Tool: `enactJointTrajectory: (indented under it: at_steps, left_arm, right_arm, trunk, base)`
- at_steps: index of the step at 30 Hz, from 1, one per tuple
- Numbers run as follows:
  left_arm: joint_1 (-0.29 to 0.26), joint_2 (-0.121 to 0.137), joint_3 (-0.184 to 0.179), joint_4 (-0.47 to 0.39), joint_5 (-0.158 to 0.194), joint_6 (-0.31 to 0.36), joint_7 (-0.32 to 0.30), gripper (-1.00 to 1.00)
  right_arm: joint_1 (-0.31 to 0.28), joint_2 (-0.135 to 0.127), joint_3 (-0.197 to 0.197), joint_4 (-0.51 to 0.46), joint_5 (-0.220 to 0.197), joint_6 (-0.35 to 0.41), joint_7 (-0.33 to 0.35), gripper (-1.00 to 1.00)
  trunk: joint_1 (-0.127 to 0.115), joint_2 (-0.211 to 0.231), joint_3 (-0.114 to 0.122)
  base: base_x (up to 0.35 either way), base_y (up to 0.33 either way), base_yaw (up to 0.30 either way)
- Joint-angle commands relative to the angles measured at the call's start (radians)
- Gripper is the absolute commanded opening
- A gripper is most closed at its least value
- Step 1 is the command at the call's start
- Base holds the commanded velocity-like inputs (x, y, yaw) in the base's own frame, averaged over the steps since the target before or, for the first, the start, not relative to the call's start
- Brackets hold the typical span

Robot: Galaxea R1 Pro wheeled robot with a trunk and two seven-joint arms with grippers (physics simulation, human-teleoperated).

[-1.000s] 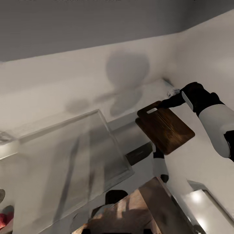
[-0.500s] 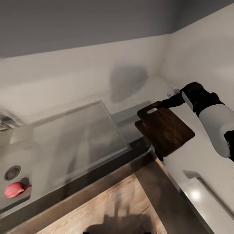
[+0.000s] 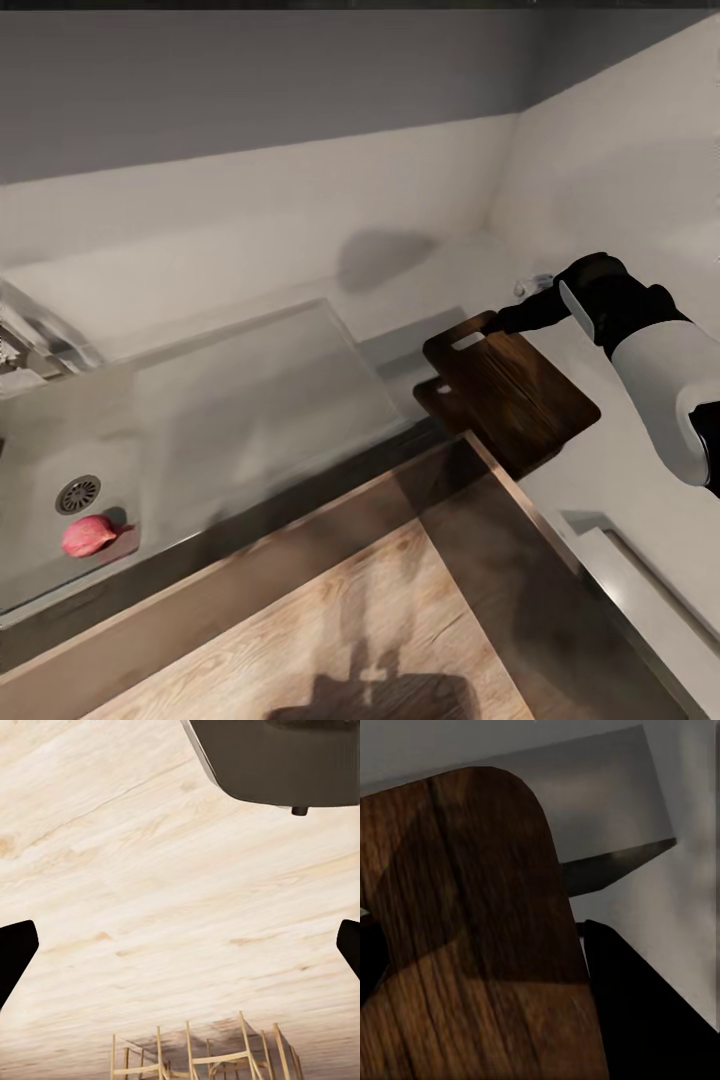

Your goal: In the kitchen, take the Vidalia onion out of the sink, dice it on the chopping board with the paring knife, put the diced onion into the bowl on the countertop, then place both the paring knife and the chopping board into the sink.

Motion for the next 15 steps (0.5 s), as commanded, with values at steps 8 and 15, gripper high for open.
enactJointTrajectory:
  at_steps: [8, 15]
  left_arm:
    - [0.001, 0.000, 0.000, -0.001, 0.001, -0.001, -0.002, 1.00]
    - [0.001, 0.000, 0.000, 0.000, 0.002, -0.001, -0.003, 1.00]
  right_arm:
    - [-0.001, 0.001, 0.005, -0.001, 0.005, 0.002, 0.006, -1.00]
    - [-0.001, 0.001, 0.005, -0.001, 0.005, 0.002, 0.006, -1.00]
  trunk:
    - [0.000, -0.001, 0.012]
    - [0.000, -0.001, 0.023]
  base:
    - [-0.085, 0.001, 0.000]
    - [-0.321, 0.000, 0.000]
